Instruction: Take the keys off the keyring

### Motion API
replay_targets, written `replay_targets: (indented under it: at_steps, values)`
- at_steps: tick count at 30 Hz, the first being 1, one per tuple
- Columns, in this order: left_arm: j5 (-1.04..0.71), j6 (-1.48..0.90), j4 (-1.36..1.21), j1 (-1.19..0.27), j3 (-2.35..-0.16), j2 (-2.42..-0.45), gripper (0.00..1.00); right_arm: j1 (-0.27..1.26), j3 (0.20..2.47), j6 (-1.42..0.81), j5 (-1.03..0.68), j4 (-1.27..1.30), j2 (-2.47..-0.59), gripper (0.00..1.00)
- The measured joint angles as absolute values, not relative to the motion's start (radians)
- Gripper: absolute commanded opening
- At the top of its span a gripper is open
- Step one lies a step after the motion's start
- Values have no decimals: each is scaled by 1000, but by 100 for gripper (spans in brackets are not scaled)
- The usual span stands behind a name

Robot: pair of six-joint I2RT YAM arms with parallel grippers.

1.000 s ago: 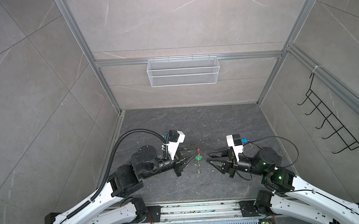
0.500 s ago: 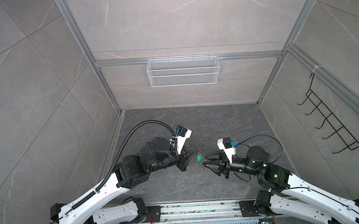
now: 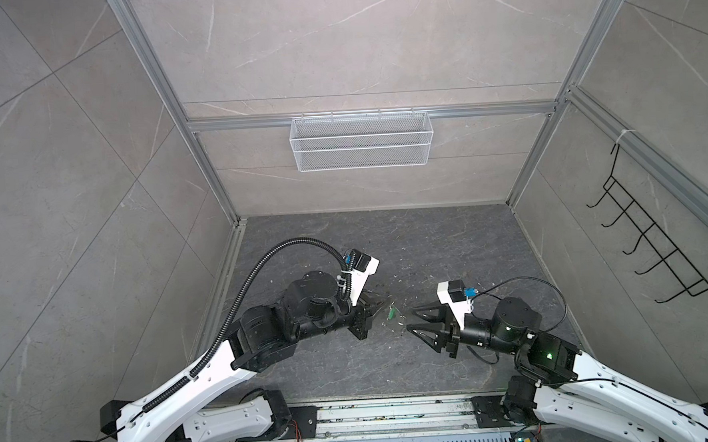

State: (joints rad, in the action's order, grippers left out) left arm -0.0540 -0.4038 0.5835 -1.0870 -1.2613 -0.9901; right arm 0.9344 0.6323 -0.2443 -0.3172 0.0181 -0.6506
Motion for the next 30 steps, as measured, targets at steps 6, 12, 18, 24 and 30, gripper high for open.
replay_targets:
  at_steps: [6, 12, 18, 24, 30]
  values:
    - [-73, -382, 582, -1087, -1259, -987, 0, 934, 633, -242, -277, 3, -589, 52]
    - [-115, -362, 581, -1087, -1250, -979, 0, 934, 666, -237, -252, -29, -642, 45]
    - [-148, -348, 581, -1089, -1250, -979, 0, 934, 710, -211, -287, -46, -736, 46]
    - [-167, -340, 575, -1089, -1237, -978, 0, 934, 713, -196, -355, -44, -774, 53]
    - [-170, -332, 576, -1089, -1233, -978, 0, 934, 713, -183, -365, -45, -765, 51]
